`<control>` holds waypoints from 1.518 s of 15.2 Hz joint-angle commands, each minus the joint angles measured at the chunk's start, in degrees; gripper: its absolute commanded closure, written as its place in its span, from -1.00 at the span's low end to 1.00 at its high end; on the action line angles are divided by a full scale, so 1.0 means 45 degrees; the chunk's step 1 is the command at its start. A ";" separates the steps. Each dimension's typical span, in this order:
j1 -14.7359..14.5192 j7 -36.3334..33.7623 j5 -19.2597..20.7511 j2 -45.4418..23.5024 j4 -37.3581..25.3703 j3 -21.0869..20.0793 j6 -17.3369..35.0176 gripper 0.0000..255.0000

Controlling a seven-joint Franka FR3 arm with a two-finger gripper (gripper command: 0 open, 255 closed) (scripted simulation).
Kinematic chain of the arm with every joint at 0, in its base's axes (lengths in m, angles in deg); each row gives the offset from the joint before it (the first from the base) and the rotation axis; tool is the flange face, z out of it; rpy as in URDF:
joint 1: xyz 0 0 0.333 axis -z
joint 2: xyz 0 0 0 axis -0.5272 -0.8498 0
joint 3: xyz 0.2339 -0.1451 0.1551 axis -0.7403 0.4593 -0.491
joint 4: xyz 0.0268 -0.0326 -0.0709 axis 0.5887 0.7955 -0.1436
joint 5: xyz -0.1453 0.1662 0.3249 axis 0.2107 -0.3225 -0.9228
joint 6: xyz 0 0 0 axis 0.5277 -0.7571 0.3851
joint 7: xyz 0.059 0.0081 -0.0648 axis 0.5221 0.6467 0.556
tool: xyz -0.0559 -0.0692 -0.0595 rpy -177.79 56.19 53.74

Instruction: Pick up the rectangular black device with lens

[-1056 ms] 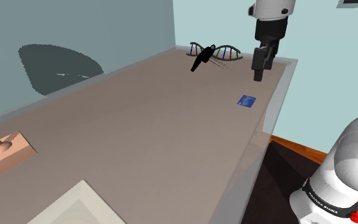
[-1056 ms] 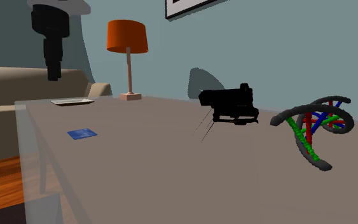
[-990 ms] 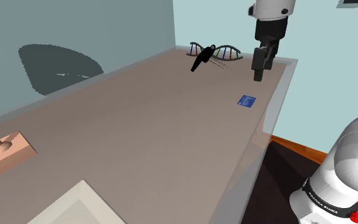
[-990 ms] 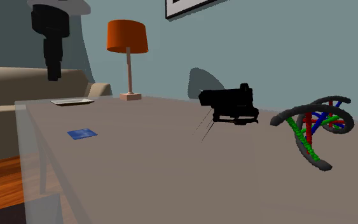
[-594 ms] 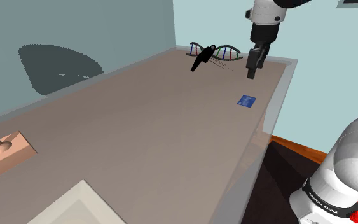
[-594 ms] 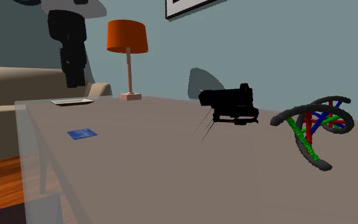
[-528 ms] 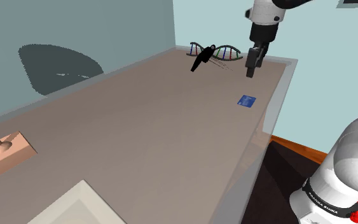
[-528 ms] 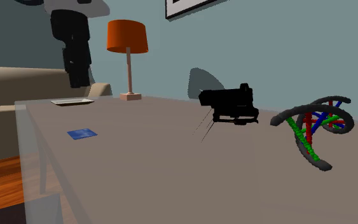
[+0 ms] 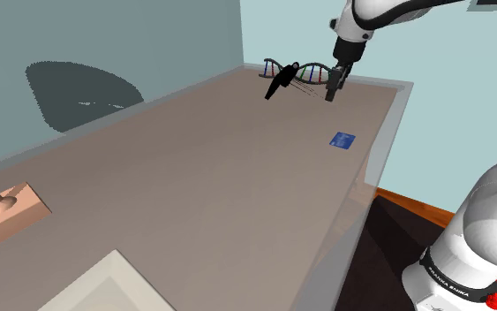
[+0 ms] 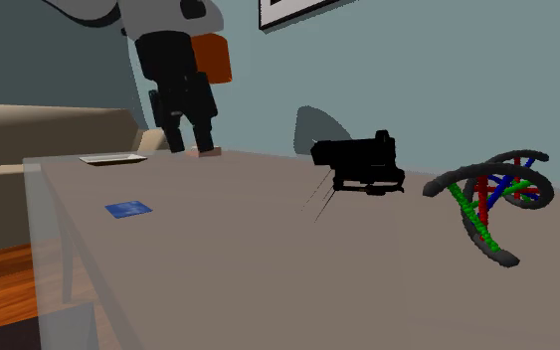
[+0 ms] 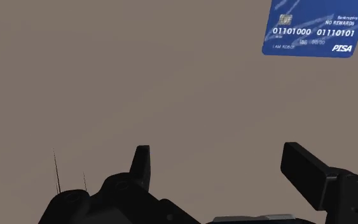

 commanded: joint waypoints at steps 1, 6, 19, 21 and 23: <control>-0.0061 0.0680 -0.0169 -0.0678 -0.0365 0.0471 0.0793 -1.00; -0.0354 0.2440 -0.1126 -0.2519 -0.1530 0.1563 0.2452 -1.00; -0.0558 0.6625 -0.4991 -0.6517 -0.4531 0.3018 0.4451 -1.00; -0.0561 0.6752 -0.5108 -0.6586 -0.4269 0.3011 0.4762 -1.00; -0.0562 0.6929 -0.5277 -0.6692 -0.3950 0.3001 0.5156 -1.00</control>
